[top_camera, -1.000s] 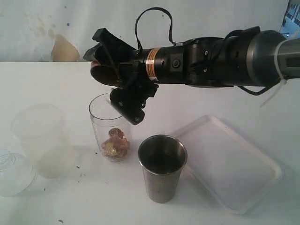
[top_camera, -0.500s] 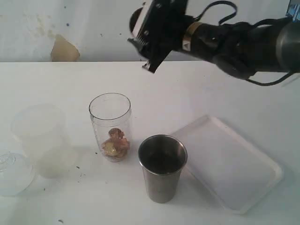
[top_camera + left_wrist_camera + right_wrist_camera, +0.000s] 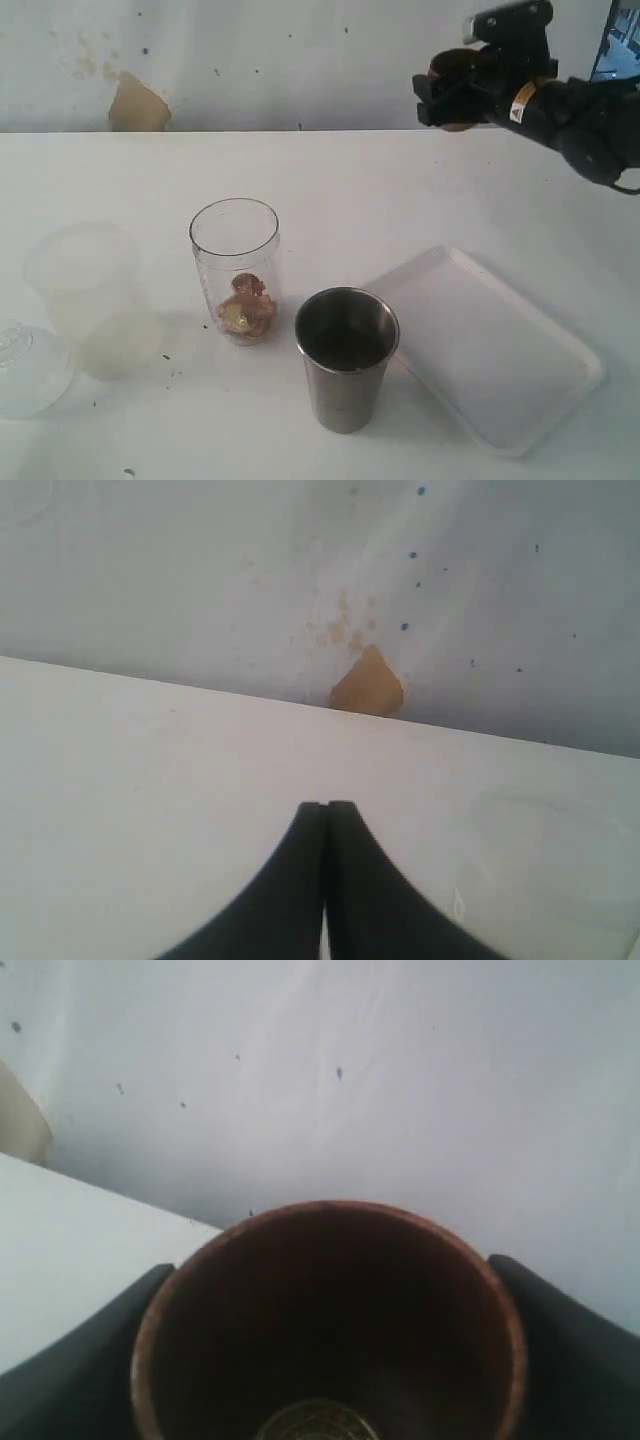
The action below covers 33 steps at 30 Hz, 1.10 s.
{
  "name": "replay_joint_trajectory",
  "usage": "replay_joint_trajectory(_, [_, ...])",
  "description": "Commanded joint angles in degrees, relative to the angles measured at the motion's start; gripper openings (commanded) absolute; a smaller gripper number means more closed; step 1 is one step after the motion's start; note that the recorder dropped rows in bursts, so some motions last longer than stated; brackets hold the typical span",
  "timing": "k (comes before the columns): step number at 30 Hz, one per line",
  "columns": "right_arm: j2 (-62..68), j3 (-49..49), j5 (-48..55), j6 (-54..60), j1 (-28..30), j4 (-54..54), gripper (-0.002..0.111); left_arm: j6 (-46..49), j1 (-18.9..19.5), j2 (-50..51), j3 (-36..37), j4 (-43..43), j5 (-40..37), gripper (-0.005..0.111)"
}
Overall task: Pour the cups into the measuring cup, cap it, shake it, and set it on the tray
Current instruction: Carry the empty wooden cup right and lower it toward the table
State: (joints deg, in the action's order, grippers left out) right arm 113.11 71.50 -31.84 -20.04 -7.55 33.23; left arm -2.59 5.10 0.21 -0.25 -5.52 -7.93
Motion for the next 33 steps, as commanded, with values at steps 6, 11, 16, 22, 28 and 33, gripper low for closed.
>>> replay_joint_trajectory(6, [12.87,1.79,-15.09,-0.35,3.03,-0.5,0.0,-0.33,0.22,-0.21,0.25,-0.01,0.61,0.0])
replay_joint_trajectory(11, [19.62,5.14,-19.94,-1.1,1.21,-0.04,0.0,-0.31,0.22,-0.21,0.25,-0.01,0.84,0.0])
replay_joint_trajectory(16, [22.85,8.37,-18.26,-1.1,-1.19,-0.04,0.0,-0.08,0.22,-0.21,0.25,-0.01,1.07,0.0])
replay_joint_trajectory(22, [23.57,8.85,-17.56,0.06,-3.73,-0.37,0.0,0.05,0.22,-0.21,0.25,-0.01,1.07,0.0])
replay_joint_trajectory(28, [23.57,9.33,-14.71,1.89,-3.83,-0.37,0.0,0.05,0.22,-0.21,0.25,-0.01,1.07,0.0])
replay_joint_trajectory(33, [23.57,9.63,-15.16,1.89,-3.83,-0.22,0.009,0.05,0.22,-0.21,0.25,-0.01,1.07,0.0])
